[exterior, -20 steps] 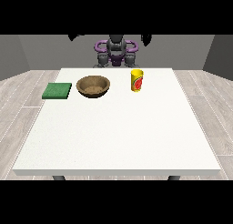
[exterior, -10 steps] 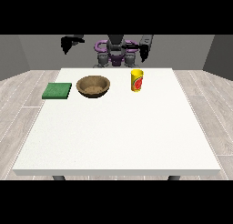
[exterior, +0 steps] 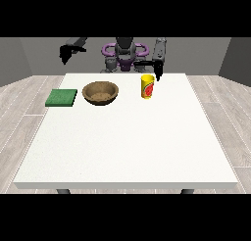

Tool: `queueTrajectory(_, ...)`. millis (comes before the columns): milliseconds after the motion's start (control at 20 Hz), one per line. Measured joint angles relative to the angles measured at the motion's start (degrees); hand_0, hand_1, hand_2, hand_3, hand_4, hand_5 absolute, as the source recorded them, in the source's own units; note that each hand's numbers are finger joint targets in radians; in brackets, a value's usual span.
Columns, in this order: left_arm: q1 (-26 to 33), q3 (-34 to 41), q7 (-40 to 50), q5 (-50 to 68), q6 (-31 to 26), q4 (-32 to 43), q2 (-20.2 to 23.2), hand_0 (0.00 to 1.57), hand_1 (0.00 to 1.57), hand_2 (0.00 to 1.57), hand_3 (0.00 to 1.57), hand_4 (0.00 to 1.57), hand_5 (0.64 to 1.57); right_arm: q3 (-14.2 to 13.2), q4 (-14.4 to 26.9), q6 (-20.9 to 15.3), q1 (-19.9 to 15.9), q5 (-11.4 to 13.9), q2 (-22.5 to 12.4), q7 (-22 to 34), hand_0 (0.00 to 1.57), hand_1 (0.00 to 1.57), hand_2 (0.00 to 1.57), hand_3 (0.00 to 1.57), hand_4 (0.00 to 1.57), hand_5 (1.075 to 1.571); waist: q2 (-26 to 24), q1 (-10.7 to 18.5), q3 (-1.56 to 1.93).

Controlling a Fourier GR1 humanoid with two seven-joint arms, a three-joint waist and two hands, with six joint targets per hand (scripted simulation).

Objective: Pick the cup and pour the ball into the bowl, then pick the bowl and place it on the pad

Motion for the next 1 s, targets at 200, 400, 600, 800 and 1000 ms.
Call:
queueTrajectory(200,-2.5,1.9,-5.1,0.3,1.1,7.0,-0.4,0.00,0.00,0.00,0.00,0.00,1.490,-2.1,3.0,3.4,-0.8,-1.5,-2.4,-2.1,0.00,0.00,0.00,0.00,0.25,1.571,0.8,-1.1,-0.01)
queueTrajectory(400,-5.9,4.3,-8.0,0.4,2.0,13.6,-0.1,0.61,0.61,0.00,0.00,0.00,1.462,-3.9,5.6,5.3,-2.1,-2.5,-4.2,-3.1,0.00,0.00,0.00,0.00,0.27,1.570,1.9,-1.8,0.00)
queueTrajectory(600,-7.5,5.6,-13.1,-0.8,5.7,20.1,-0.7,1.23,1.23,1.57,1.57,1.10,1.568,-4.1,4.7,6.6,-2.6,-3.2,-4.8,-3.6,0.00,0.00,0.00,0.00,0.18,1.569,4.4,-4.1,-0.02)
queueTrajectory(800,-8.8,6.6,-16.5,-3.1,9.8,24.7,0.1,1.31,1.31,1.57,1.57,1.20,1.552,-6.4,5.3,9.4,-2.8,-6.1,-7.4,-3.0,0.00,0.00,0.00,0.00,0.28,1.570,5.4,-5.6,-0.03)
queueTrajectory(1000,-10.5,5.0,-15.5,-5.2,14.1,27.9,0.2,1.30,1.30,1.57,1.57,1.23,1.548,-7.8,7.3,10.2,-3.0,-7.6,-8.6,-1.4,0.00,0.00,0.00,0.00,0.36,1.570,3.1,-5.2,0.03)
